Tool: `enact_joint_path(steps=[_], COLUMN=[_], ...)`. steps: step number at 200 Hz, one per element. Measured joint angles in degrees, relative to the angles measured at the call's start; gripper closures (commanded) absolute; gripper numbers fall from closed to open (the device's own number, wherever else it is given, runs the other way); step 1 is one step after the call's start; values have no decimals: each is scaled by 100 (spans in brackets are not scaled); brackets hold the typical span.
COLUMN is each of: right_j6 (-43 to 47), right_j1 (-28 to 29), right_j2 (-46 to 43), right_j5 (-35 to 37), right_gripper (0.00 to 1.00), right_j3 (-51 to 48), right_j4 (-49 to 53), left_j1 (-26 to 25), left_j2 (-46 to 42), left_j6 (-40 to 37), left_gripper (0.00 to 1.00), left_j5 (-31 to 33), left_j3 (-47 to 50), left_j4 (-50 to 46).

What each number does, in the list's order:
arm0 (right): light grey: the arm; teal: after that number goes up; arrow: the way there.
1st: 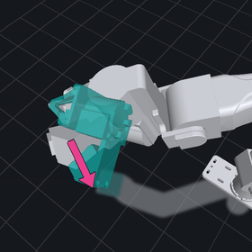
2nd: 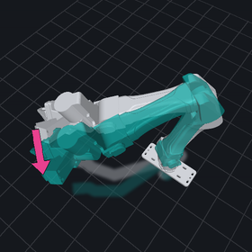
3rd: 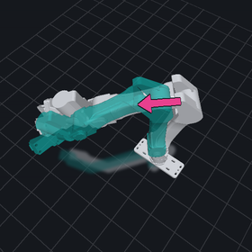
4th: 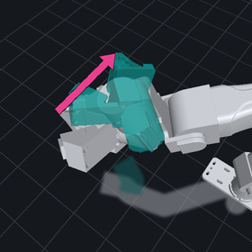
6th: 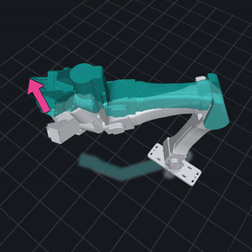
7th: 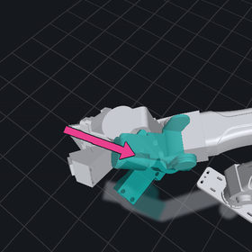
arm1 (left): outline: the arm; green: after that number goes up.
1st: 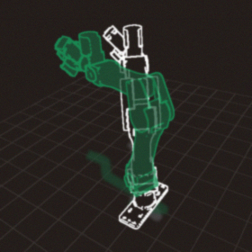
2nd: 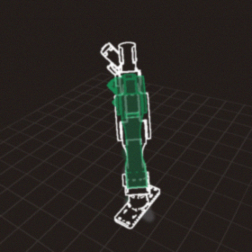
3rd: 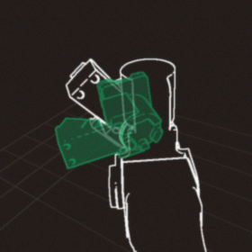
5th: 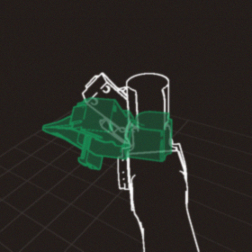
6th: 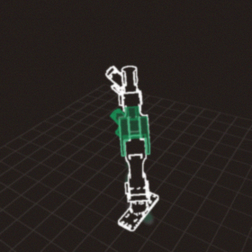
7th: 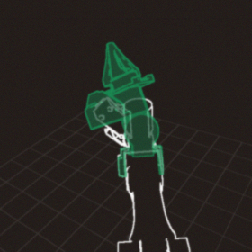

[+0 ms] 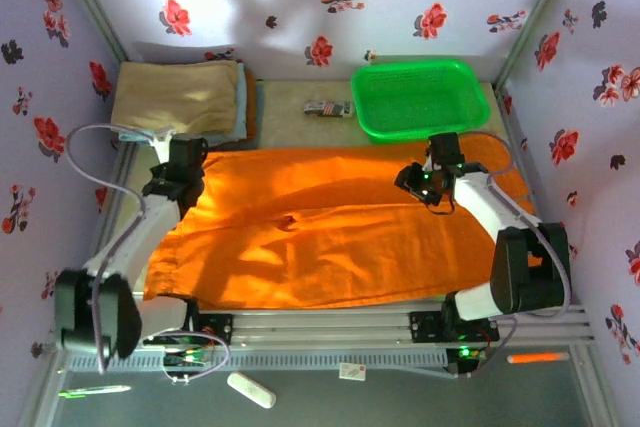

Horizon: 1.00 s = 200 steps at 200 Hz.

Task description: Fold and stack the trousers

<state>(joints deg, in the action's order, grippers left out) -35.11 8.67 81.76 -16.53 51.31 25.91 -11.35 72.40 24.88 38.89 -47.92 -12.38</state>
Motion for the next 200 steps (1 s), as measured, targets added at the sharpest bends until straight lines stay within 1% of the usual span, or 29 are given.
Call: enact_joint_path(steps=[16, 42, 46, 51, 56, 58, 73, 79, 81, 84, 86, 91, 93, 96, 113, 128, 143, 149, 159, 172, 187, 200], right_j6=[0, 0, 0, 0, 0, 0, 0, 0, 2, 0, 0, 0, 0, 0, 2, 2, 17, 24, -33, -74, -109, -127], right_j1=[0, -7, -7, -17, -17, -20, -39, -44, -44, -48, -50, -50, -52, -52, -20, 90, 304, 407, 592, 833, 1091, 1314], right_j2=[7, 7, 7, 7, 7, 7, 7, 7, 7, 7, 7, 7, 7, 7, 7, 7, 46, 98, 256, 601, 1174, 1814], right_j5=[0, 2, 2, 2, 4, 4, 7, 4, 7, 4, 4, 4, 4, 4, 24, 83, 164, 192, 240, 286, 389, 511], right_gripper=[56, 56, 56, 56, 56, 56, 56, 56, 56, 56, 56, 56, 56, 56, 55, 56, 65, 71, 87, 100, 100, 100], right_j3=[0, 0, 0, 0, 0, 0, 0, 0, 0, 0, 0, 0, 0, 0, 0, 7, 63, 122, 275, 577, 1121, 1764], right_j4=[0, 0, 0, 2, 2, 2, 2, 2, 2, 2, 4, 2, 2, 2, 4, 4, 11, 7, -4, -26, -35, -46], left_j1=[79, 151, 153, 173, 188, 195, 264, 308, 317, 341, 356, 396, 411, 431, 511, 538, 520, 503, 444, 260, -96, -363], left_j2=[785, 1838, 1956, 2124, 2275, 2341, 2806, 2992, 3027, 3110, 3161, 3259, 3287, 3314, 3281, 2988, 2409, 2124, 1622, 1060, 688, 658], left_j6=[81, 157, 160, 162, 162, 168, 223, 258, 264, 278, 317, 345, 352, 378, 546, 710, 859, 938, 1071, 1255, 1482, 1705], left_gripper=[100, 95, 93, 86, 74, 72, 66, 63, 59, 49, 40, 11, 4, 1, 0, 0, 0, 0, 1, 4, 11, 19], left_j5=[-15, -50, -57, -57, -68, -74, -142, -190, -208, -243, -273, -345, -374, -424, -629, -890, -1187, -1292, -1484, -1692, -1908, -2133], left_j3=[-236, -879, -986, -1128, -1276, -1349, -1891, -2135, -2188, -2306, -2385, -2540, -2594, -2645, -2708, -2542, -2216, -2074, -1834, -1532, -1095, -623], left_j4=[114, 109, 83, 48, -11, -50, -374, -542, -581, -682, -761, -901, -966, -1043, -1432, -1668, -1818, -1860, -1897, -1886, -1711, -1445])
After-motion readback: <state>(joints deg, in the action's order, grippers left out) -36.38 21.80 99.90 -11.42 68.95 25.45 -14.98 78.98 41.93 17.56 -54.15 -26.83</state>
